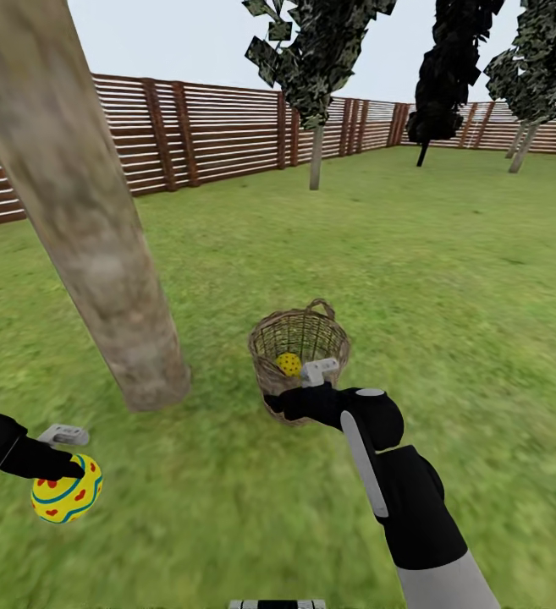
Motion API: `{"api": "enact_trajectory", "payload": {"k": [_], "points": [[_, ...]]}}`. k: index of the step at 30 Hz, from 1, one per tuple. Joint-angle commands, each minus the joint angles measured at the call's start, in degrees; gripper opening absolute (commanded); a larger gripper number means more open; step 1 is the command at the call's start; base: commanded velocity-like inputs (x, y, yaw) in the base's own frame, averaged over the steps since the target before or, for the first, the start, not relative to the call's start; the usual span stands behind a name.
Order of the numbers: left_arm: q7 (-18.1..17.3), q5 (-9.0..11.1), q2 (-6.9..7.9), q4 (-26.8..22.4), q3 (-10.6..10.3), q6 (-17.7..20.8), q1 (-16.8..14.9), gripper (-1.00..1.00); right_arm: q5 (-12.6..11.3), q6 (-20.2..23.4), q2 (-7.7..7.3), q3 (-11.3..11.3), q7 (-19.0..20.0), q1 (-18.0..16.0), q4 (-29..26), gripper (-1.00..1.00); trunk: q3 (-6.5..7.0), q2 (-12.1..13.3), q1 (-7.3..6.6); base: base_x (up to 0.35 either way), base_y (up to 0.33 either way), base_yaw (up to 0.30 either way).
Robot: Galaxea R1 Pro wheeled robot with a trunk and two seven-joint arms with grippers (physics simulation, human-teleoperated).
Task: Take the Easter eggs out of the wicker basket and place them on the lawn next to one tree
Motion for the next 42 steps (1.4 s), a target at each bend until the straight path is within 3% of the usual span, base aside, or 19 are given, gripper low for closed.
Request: {"api": "enact_trajectory", "payload": {"k": [1, 7, 16, 24, 32, 42], "points": [[-0.5, -0.5, 0.02, -0.1, 0.0, 0.2, 0.0, -1.0, -0.3, 0.3, 0.01, 0.0, -0.2, 0.0, 0.0, 1.0, -0.28, 0.0, 0.01, 0.0, 0.0, 0.0], [-0.5, -0.5, 0.02, -0.6, 0.0, -0.3, -0.1, -1.0, -0.3, 0.3, 0.01, 0.0, -0.2, 0.0, 0.0, 1.0, -1.61, -0.1, 0.17, 0.0, 0.0, 0.0], [-0.7, -0.3, 0.07, -1.9, 0.6, -0.7, -0.1, -1.0, -0.3, 0.3, 0.01, 0.0, -0.3, 0.0, 0.0, 1.0, -1.61, -0.1, 0.17, 0.0, 0.0, 0.0], [-0.3, -0.4, 0.45, -4.5, 0.8, -3.2, -0.2, -1.0, -0.4, 0.3, 0.01, 2.6, -0.1, 0.0, 0.0, 1.0, -1.61, -0.1, 0.17, 0.0, 0.0, 0.0], [-0.3, -0.4, 0.45, -5.0, 0.8, -3.2, -0.2, -1.0, -0.4, 0.3, 0.01, 2.7, -0.1, 0.0, 0.0, 1.0, -1.61, -0.1, 0.17, 0.0, 0.0, 0.0], [-0.3, -0.6, 0.72, -5.1, 0.9, -4.3, -0.5, -1.0, -0.4, 0.1, 0.01, 3.9, -0.1, 0.0, 0.0, 1.0, -3.83, -0.3, 0.42, 0.0, 0.0, 0.0]]}}
